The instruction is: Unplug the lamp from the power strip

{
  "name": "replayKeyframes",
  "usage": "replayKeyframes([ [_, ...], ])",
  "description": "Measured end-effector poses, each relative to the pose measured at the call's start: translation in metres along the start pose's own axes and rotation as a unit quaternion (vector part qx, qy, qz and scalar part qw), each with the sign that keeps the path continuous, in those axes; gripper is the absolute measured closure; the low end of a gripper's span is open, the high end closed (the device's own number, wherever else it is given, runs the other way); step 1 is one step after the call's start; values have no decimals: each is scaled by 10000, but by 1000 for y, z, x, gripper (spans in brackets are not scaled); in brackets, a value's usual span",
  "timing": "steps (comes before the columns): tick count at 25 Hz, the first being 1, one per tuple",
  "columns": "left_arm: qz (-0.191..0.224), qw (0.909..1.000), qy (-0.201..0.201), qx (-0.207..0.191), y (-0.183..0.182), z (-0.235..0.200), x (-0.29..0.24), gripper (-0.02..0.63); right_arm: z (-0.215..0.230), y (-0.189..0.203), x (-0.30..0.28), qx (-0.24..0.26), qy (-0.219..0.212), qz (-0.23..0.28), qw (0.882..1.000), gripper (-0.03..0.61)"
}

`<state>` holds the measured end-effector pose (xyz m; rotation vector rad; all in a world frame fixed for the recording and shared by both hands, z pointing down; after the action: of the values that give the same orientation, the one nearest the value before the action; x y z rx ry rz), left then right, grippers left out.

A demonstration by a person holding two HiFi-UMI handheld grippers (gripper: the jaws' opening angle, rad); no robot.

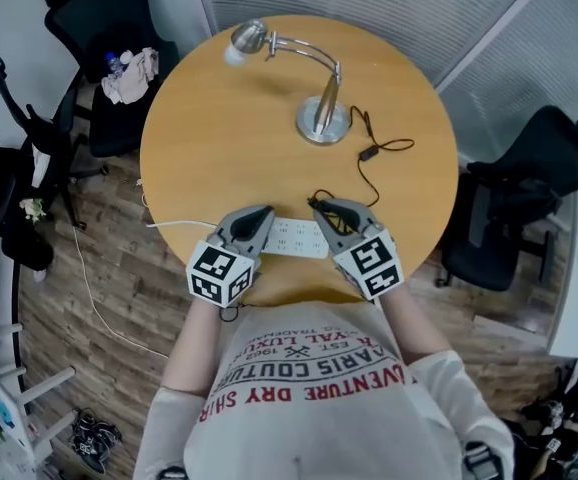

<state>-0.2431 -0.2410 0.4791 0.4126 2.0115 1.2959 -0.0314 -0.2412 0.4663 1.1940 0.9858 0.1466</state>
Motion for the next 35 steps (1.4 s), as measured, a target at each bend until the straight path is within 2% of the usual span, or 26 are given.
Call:
replayKeyframes([
  [6, 750, 9962, -229, -384, -32, 15, 28, 583, -7, -9, 18, -489, -101, 927, 9944, 506],
  [11, 1195, 9917, -114, -457, -51, 30, 45, 583, -8, -17, 32, -621, 81, 1480, 9870, 506],
  [25, 1262, 9899, -316, -560, -55, 34, 48, 583, -15, -22, 38, -291, 337, 1909, 9806, 508],
  [35, 1095, 9914, -425, -571, -48, 32, 42, 583, -15, -22, 36, -290, 353, 1894, 9808, 506],
])
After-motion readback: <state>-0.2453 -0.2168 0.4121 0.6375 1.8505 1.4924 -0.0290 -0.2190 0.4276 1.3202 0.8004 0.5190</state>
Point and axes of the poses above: the fingertips, and each gripper's own axes: x backward along the fingers, z to its right, y out of its underside, the point moved 10 cm from there along x, backward along the fingers, and after that the axes turned 3 degrees about -z, right-handed, at the moved point
